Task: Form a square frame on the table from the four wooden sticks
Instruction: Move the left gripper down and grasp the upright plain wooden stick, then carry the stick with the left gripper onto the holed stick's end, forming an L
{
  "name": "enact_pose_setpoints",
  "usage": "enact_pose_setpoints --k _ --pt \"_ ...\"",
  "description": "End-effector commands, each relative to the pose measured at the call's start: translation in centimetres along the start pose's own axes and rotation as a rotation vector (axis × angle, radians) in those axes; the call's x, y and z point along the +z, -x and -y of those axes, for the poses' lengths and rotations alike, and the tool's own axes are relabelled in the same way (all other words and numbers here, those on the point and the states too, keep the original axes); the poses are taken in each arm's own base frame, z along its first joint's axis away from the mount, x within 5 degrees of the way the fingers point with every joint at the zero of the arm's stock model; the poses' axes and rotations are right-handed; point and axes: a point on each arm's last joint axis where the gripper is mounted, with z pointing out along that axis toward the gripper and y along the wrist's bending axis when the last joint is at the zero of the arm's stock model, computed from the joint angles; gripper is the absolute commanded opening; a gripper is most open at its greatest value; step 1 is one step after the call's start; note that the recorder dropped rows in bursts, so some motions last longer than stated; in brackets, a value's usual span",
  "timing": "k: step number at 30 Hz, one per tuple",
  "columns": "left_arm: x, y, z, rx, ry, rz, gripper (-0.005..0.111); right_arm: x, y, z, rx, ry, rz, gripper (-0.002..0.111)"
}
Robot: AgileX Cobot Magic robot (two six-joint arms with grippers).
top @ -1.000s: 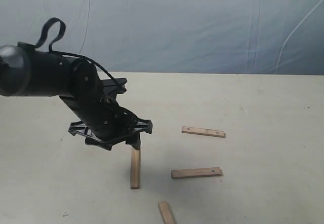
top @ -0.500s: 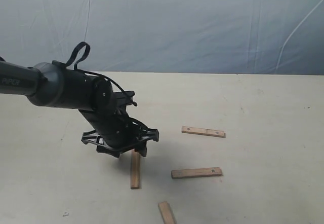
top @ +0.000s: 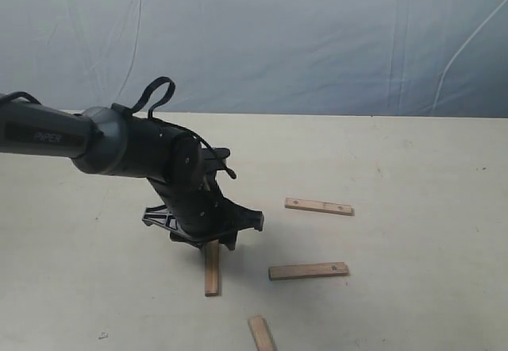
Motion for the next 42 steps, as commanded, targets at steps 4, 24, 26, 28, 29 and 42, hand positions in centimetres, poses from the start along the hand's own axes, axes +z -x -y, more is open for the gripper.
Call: enact_pose_setpoints --k 4,24,26,28,29,42 --pt "0.9 -1.7 -0.7 0.014 0.076 -0.156 0.049 0.0 0.0 0.0 -0.001 -0.004 0.005 -0.001" --pt "-3.4 3.9 5.0 0.061 -0.076 0.086 0.000 0.0 0.0 0.0 -0.001 -0.004 0.006 -0.001" --pt "-3.8 4.7 5.5 0.059 -0.093 0.112 0.000 0.0 0.0 0.0 -0.001 -0.004 0.008 -0.001" --pt "-3.5 5.2 5.9 0.050 -0.103 0.111 0.000 0.0 0.0 0.0 -0.001 -0.004 0.008 -0.001" --pt "-3.2 5.3 6.1 0.043 -0.111 0.104 0.000 0.0 0.0 0.0 -0.001 -0.004 0.008 -0.001" --pt "2.3 6.9 8.0 0.052 -0.138 0.054 0.000 0.0 0.0 0.0 -0.001 -0.004 0.008 -0.001"
